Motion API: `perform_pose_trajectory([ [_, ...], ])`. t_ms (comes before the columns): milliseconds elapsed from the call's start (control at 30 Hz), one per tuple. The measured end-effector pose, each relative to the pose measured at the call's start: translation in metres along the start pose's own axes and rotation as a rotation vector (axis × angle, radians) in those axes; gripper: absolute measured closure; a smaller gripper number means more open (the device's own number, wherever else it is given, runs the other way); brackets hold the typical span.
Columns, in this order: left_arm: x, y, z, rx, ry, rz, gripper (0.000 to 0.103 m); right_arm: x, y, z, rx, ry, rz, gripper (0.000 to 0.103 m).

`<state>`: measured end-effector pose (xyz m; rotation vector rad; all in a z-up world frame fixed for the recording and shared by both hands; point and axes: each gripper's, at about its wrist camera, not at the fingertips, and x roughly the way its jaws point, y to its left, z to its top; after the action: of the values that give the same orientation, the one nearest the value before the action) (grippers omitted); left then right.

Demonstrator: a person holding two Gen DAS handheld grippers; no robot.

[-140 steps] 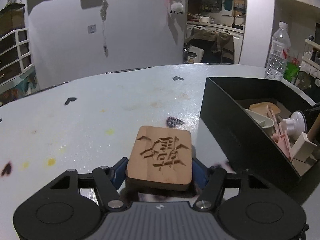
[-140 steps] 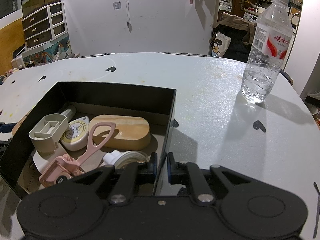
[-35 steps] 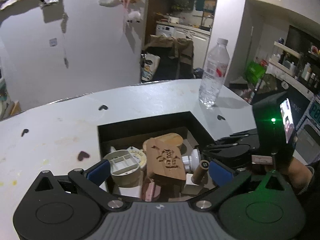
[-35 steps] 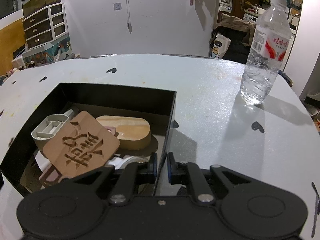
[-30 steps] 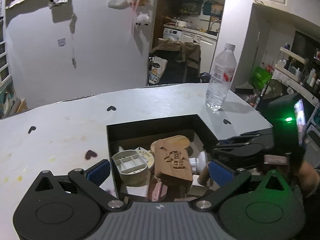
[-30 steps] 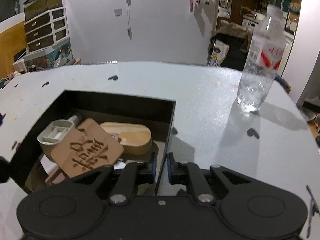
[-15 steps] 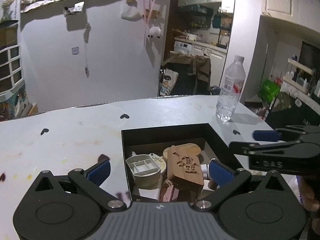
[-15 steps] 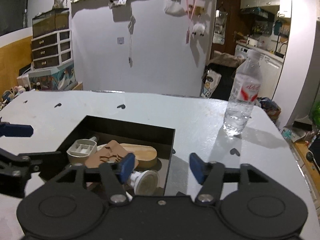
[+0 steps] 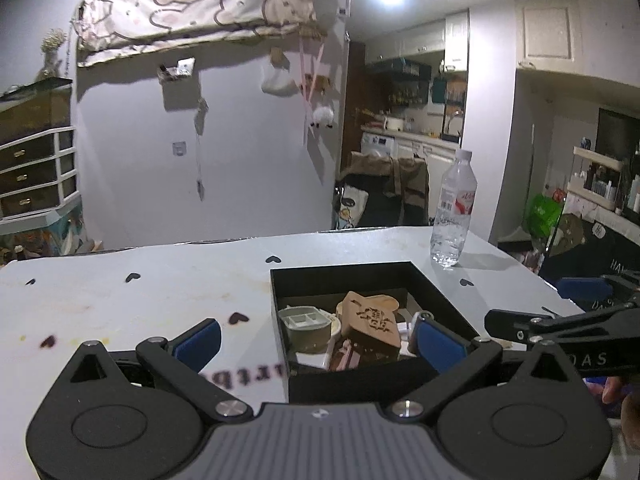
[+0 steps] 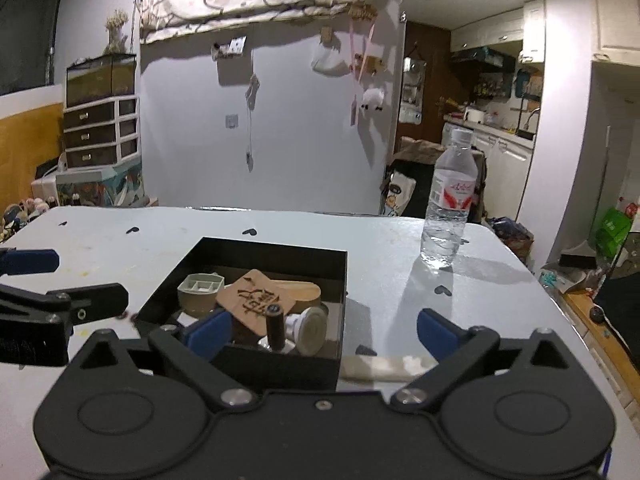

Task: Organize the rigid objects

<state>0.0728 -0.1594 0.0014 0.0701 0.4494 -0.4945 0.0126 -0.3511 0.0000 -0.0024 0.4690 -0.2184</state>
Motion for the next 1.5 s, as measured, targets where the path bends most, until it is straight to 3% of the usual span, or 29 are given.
perform_pose_trajectory([
  [467, -0.051, 0.011, -0.046, -0.018, -0.064, 0.032, 0.000, -0.055, 0.011, -0.048, 0.044, -0.144, -0.094, 0.000],
  [733, -0.058, 0.009, -0.057, -0.004, -0.065, 0.011, 0.000, -0.070, 0.011, -0.058, 0.072, -0.158, -0.095, 0.000],
  [1500, -0.064, 0.009, -0.057, -0.002, -0.080, 0.040, 0.000, -0.079, 0.007, -0.063, 0.074, -0.177, -0.112, 0.000],
])
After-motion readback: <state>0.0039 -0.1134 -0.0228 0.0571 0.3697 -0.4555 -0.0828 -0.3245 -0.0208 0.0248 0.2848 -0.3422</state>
